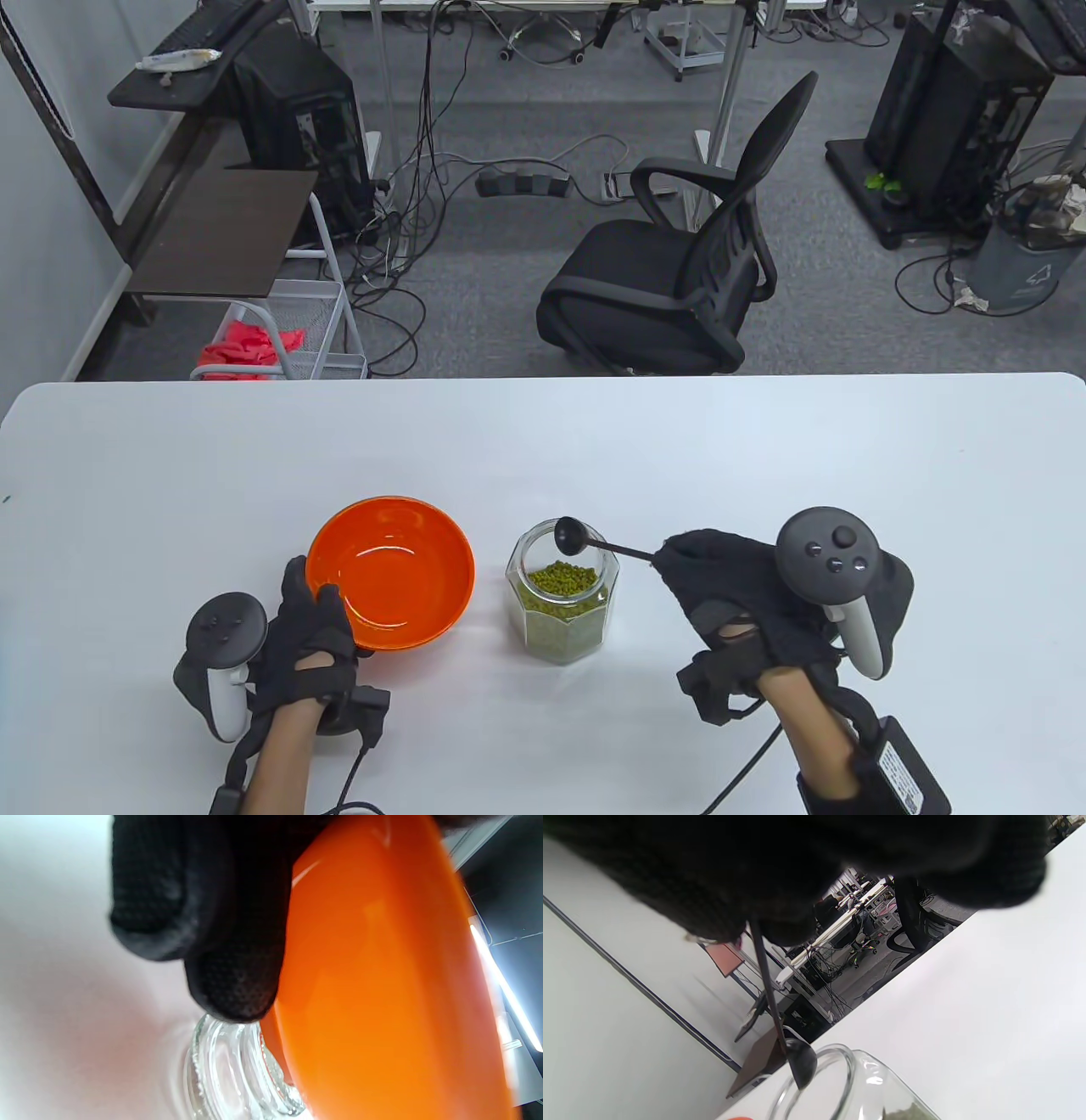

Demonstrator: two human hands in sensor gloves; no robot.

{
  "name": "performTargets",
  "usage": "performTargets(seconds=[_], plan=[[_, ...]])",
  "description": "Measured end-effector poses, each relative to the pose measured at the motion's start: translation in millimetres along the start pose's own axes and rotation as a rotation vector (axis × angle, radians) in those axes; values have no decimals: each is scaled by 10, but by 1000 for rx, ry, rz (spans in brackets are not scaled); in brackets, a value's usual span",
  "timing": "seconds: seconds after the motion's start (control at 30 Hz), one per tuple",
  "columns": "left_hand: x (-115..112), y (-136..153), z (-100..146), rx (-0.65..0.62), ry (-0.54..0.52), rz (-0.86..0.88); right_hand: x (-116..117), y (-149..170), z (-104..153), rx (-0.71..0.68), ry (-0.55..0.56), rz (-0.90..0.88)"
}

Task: Portion mung beans with measuring scoop (Bowl in hand)

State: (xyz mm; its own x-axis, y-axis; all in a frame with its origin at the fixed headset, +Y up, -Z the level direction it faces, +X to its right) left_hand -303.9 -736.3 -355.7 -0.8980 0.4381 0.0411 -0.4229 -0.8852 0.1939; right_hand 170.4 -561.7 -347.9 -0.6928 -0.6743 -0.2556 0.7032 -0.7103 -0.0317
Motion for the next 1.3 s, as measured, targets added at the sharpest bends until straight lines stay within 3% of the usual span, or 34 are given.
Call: performTargets(seconds=[0.33,0.63,0.8,1.03,1.3], plan=[[-120,-54,7,-37,37,-37,559,-163,-179,-37,-87,249],[-133,-59,17,-54,49,-28,887,-351,-224,-124,-88,472],[-130,-59,20,-63,51,-27,1074,-390,-244,-124,-154,555],[-155,-52,21,-60,65,-27,1100,-289,-276,-64,-252,434],[-143,-39,20,-55,63,-28,1044,188,-334,115,-348,86]])
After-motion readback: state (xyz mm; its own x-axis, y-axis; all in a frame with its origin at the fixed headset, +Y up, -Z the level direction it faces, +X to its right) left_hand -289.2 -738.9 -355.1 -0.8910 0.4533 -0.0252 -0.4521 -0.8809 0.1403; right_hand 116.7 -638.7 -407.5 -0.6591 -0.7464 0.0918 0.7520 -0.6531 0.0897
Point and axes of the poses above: the tracker on the back of each hand, its own y axis roughly to the little-finger side, its own z axis roughly from the fingertips to the wrist, x = y × z, the point moved 5 cm from there along -z, roughly from the wrist to the fingertips, and after that the axes turned 9 degrees about y, right-handed, at the moved point
